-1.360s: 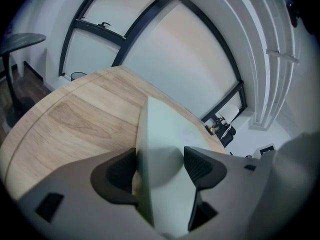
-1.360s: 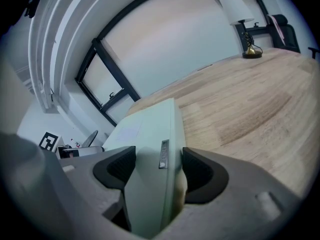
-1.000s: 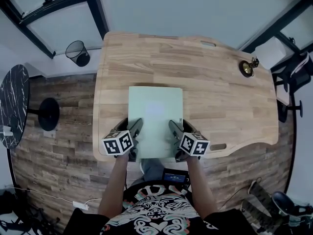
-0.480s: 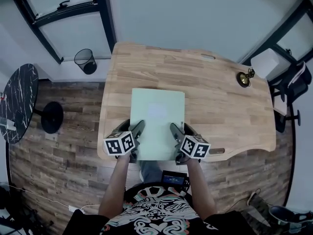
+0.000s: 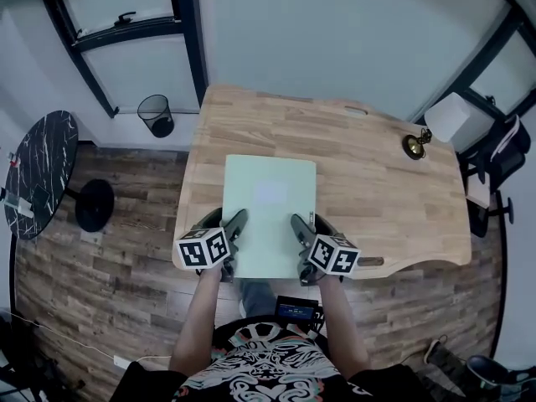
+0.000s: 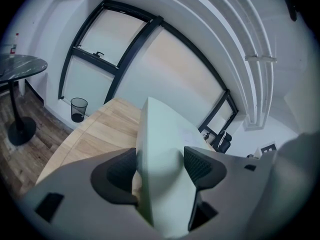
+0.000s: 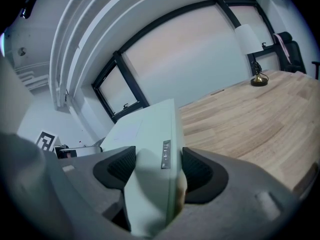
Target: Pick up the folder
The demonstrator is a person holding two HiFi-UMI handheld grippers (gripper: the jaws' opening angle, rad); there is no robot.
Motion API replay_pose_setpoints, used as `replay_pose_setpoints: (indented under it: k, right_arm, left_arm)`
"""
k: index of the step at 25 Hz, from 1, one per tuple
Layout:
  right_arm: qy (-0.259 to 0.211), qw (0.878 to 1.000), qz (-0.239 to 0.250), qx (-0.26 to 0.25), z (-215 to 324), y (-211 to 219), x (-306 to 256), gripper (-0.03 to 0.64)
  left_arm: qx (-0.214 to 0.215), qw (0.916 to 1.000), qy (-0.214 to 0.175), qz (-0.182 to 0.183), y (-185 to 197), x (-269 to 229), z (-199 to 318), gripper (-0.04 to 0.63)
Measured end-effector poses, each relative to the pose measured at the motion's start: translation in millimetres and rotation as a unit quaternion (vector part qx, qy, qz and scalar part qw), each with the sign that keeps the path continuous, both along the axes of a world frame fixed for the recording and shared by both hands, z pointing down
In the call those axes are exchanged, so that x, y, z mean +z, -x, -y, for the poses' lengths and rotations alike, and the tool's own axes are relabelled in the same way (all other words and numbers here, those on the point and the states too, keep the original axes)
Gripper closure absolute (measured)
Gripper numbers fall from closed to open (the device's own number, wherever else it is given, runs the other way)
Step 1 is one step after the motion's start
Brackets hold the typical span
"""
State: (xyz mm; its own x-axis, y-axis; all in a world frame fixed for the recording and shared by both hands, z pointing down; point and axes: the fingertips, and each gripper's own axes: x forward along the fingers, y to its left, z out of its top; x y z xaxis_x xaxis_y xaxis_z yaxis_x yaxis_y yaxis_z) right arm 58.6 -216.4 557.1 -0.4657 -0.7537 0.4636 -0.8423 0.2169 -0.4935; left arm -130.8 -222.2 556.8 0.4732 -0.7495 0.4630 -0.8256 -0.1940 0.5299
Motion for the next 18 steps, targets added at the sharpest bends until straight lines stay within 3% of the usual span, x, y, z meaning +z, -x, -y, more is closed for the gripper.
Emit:
replay_pose_setpoints:
  k: [18]
  right_arm:
    - [-0.026, 1.000, -0.007, -0.002, -36.1, -0.8, -32.4, 0.334]
  left_arm:
    - [-0.005, 0.9996, -0.026, -0.003, -0.1, -30.0, -37.2, 0.299]
